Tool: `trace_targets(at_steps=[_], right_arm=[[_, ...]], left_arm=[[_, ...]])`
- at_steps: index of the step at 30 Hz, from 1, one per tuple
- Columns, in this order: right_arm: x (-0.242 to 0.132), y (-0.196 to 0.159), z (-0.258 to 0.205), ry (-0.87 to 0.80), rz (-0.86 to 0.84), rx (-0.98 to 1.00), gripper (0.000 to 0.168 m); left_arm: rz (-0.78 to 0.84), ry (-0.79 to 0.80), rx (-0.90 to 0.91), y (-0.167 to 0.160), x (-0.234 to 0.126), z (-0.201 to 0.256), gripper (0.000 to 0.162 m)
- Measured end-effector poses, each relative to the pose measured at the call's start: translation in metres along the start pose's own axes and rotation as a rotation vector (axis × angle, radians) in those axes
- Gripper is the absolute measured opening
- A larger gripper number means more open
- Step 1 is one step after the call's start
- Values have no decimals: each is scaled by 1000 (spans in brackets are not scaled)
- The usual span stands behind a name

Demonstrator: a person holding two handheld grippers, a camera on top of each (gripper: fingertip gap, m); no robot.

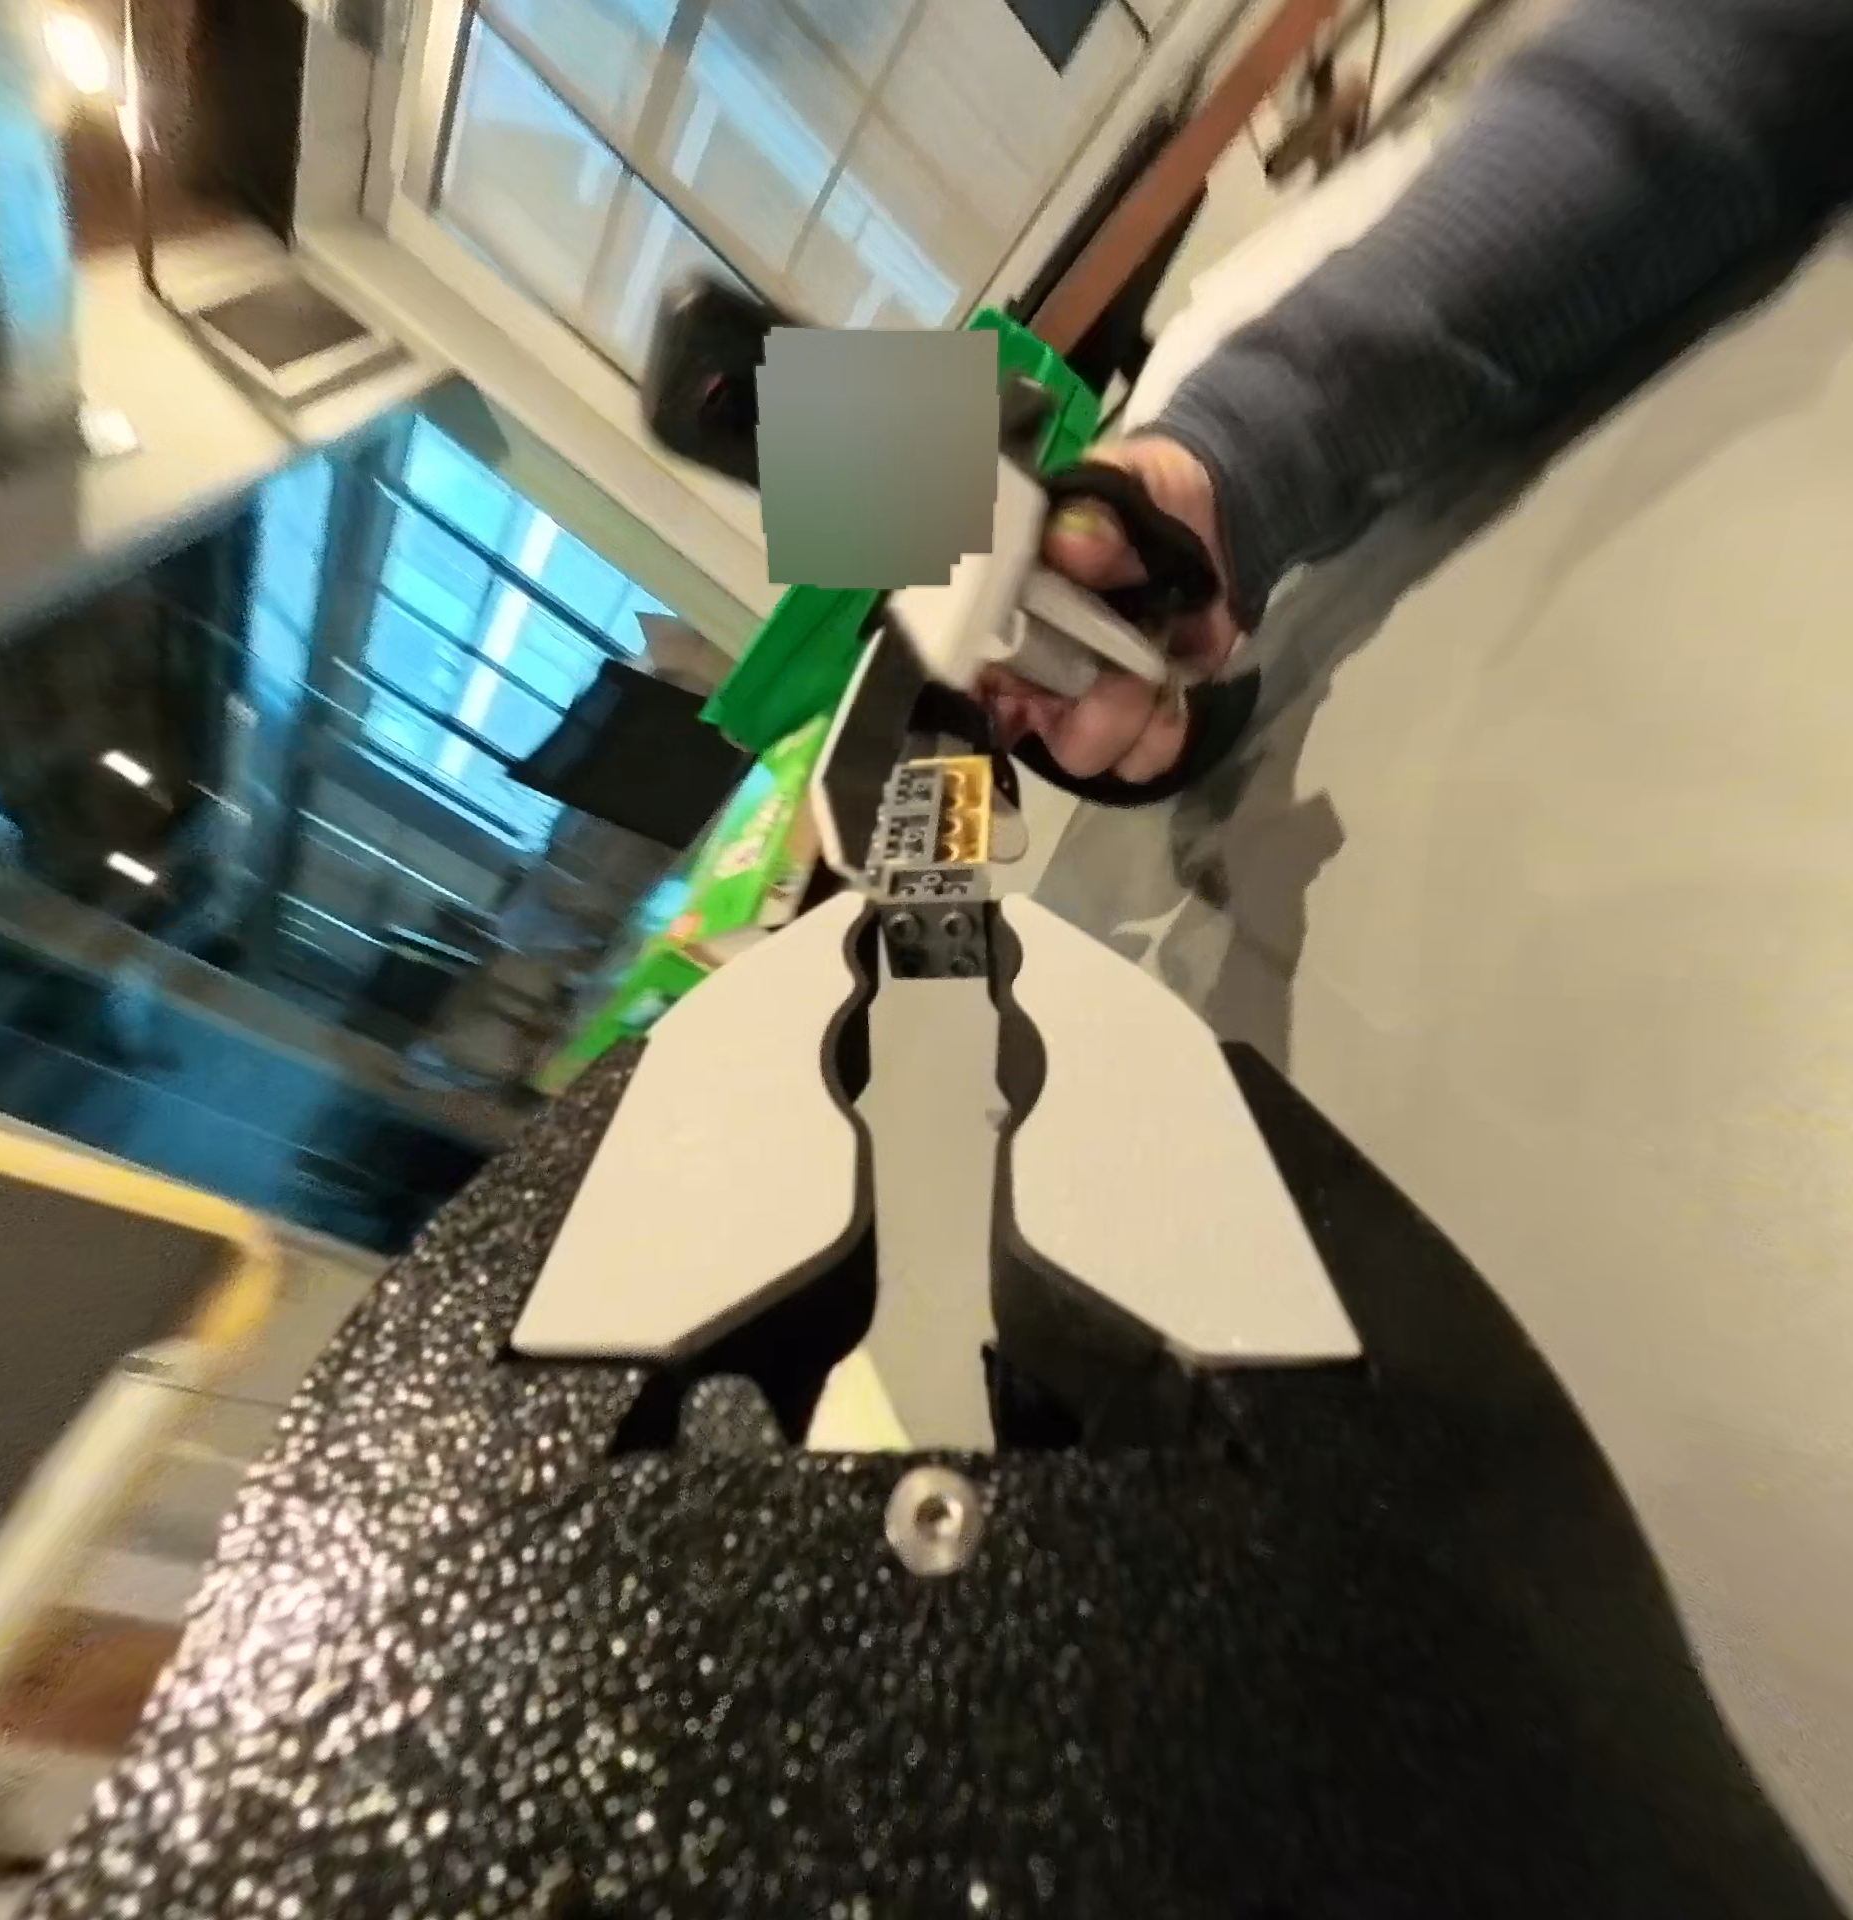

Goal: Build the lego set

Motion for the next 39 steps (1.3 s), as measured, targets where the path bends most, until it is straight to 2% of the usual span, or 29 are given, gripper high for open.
trace_targets(at_steps=[3, 4, 8, 14, 21, 22, 24, 27, 34, 39], right_arm=[[1, -2, -1, -53, -36, -120, 40], [2, -4, -1, -72, -64, -162, 35], [5, -7, -3, -149, -126, -315, 24], [4, -4, -4, -217, -120, -437, 17], [5, -3, -6, -205, -114, -456, 17], [5, -2, -6, -205, -108, -438, 16], [3, 0, -4, -205, -90, -378, 17], [-3, 4, 4, -217, -39, -240, 16], [-5, -6, 20, -117, -16, 215, 16], [-2, -15, 23, -85, -66, 329, 16]], left_arm=[[28, -57, -205, -2, -1, -5, 19], [34, -72, -258, -3, -1, -6, 19], [55, -93, -385, -9, -2, -10, 19], [85, -120, -489, -12, -3, -13, 19], [95, -157, -557, -15, -1, -11, 19], [101, -141, -556, -15, -1, -12, 22], [107, -83, -526, -13, -1, -14, 42], [76, -22, -429, -12, -2, -16, 50], [-114, 85, -72, -17, 2, -10, 38], [-120, 78, -12, -16, 4, -6, 28]])
Point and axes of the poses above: each gripper's, where its closed fingertips meet, x out along the fingers, y out of its top, z = x × y across the jaws, the point moved 6 cm from there along -x, back along the fingers, and after that the axes turned 2 degrees about z, right-handed, at the moved point
